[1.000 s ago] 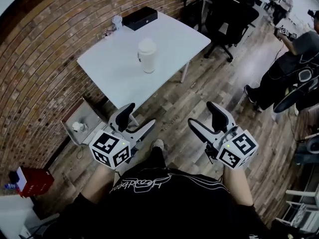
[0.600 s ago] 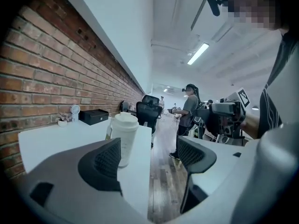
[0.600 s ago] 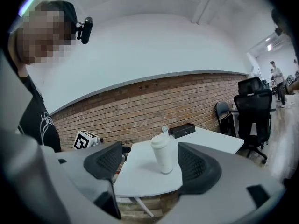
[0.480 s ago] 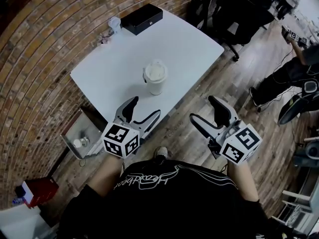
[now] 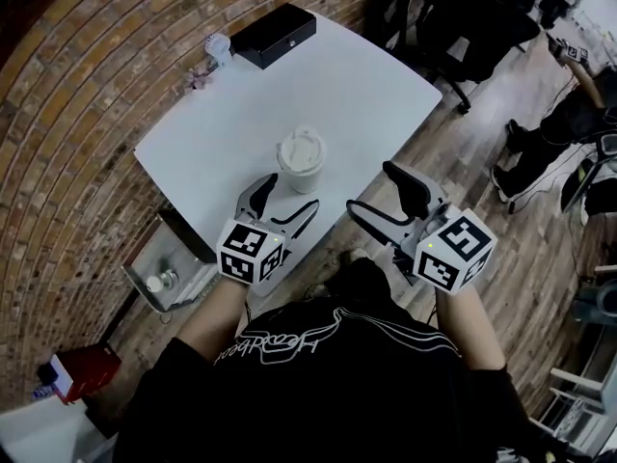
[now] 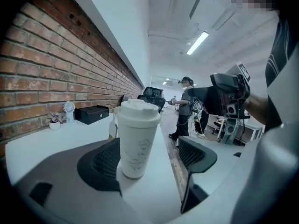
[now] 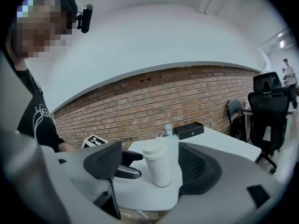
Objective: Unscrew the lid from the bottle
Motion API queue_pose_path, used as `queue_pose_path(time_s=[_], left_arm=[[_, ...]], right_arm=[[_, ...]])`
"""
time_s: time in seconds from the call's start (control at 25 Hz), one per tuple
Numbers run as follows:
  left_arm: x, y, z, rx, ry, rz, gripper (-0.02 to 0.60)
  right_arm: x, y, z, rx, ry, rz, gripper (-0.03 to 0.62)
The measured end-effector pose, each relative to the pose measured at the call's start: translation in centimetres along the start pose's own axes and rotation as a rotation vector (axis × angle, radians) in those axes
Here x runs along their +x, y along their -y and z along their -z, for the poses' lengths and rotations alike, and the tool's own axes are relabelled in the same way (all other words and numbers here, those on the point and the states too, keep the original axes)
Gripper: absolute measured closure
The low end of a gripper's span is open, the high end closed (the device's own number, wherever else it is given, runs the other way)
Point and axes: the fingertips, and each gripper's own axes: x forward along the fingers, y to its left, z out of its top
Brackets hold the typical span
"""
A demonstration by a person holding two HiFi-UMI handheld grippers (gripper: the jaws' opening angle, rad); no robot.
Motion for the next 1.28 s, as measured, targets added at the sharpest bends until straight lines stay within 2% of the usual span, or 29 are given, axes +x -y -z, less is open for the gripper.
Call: queue_pose_path(time_s=[0.2, 0.36, 0.68, 0.8, 1.04, 1.08, 1.28], left_arm=[[2.0, -0.7, 0.3, 0.001, 0.004, -0.016, 0.196], [3.0, -1.6, 1.0, -0.028, 0.003, -0.050, 0.196], [3.9, -2.4, 2.1, -0.036, -0.018, -0.095, 0.204], [4.0, -3.0, 2.1, -0.020, -0.023, -0.128, 0.264], [3.8, -3.1, 2.3, -0.020, -0.031, -0.116, 0.265], [3.9, -3.2, 2.3, -0.021, -0.031, -0.115, 0.265], [3.9, -3.1, 2.3, -0.026, -0.036, -0.116, 0.265]], right_arm=[[3.5, 0.5, 0.0, -0.021, -0.053, -0.098, 0.237], [6.1, 1.2, 0.4, -0.037, -0.106, -0.163, 0.237], [10.5, 1.4, 3.1, -0.128, -0.257, -0.293, 0.214], [11.6, 1.6, 3.7, -0.179, -0.280, -0.309, 0.214], [13.1, 1.0, 5.4, -0.280, -0.336, -0.323, 0.225], [13.2, 1.2, 5.4, -0.281, -0.336, -0.321, 0.248], [13.3, 1.3, 5.4, -0.265, -0.332, -0.327, 0.246]])
